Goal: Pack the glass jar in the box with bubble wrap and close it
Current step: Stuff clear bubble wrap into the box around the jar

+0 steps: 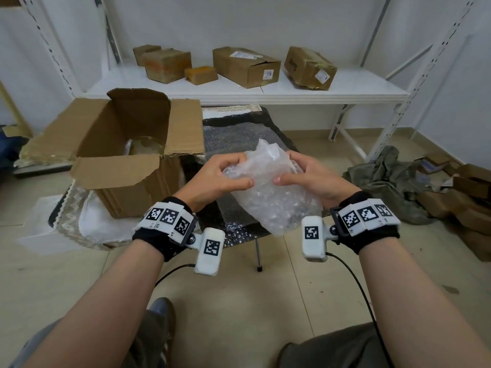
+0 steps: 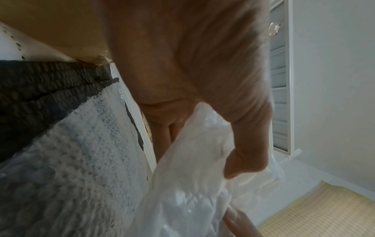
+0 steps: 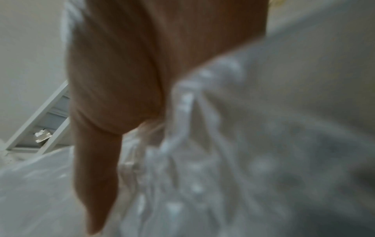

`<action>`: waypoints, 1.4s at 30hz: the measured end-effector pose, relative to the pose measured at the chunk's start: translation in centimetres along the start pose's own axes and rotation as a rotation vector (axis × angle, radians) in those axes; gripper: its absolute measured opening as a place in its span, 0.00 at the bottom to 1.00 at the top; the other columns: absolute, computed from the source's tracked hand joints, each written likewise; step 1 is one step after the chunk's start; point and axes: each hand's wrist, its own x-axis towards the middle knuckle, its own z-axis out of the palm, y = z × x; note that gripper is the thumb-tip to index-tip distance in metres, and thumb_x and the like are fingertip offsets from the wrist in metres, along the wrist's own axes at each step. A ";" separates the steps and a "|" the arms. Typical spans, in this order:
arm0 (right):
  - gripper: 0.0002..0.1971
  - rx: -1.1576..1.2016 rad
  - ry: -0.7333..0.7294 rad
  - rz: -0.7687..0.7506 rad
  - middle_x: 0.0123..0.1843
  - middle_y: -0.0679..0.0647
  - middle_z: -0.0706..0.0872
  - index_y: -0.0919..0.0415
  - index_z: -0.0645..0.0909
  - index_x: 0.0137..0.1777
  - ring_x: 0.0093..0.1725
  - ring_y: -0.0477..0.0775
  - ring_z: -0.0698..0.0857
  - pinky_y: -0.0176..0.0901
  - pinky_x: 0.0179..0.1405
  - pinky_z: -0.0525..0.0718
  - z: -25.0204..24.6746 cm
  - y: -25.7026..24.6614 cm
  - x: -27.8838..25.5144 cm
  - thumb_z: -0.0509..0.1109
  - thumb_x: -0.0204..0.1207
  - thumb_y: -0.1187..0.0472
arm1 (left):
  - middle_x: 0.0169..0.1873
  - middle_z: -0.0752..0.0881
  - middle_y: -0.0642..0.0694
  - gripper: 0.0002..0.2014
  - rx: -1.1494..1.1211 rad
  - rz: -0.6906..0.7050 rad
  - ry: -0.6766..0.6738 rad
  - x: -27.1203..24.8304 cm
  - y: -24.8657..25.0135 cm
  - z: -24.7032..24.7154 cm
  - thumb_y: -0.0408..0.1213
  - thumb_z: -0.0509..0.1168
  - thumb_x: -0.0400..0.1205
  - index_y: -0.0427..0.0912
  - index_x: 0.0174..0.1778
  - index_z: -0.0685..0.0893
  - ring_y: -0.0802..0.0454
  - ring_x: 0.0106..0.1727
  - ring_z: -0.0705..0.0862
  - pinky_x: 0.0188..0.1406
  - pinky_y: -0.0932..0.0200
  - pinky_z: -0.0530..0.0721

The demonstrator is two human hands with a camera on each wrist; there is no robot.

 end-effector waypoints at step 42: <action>0.18 0.358 0.157 0.198 0.62 0.63 0.89 0.62 0.81 0.66 0.59 0.62 0.89 0.59 0.59 0.87 -1.4 0.9 0.4 0.73 0.77 0.60 | 0.57 0.89 0.41 0.16 -0.400 -0.261 0.366 1.0 -0.1 2.2 0.30 0.63 0.82 0.39 0.66 0.80 0.44 0.56 0.89 0.52 0.50 0.89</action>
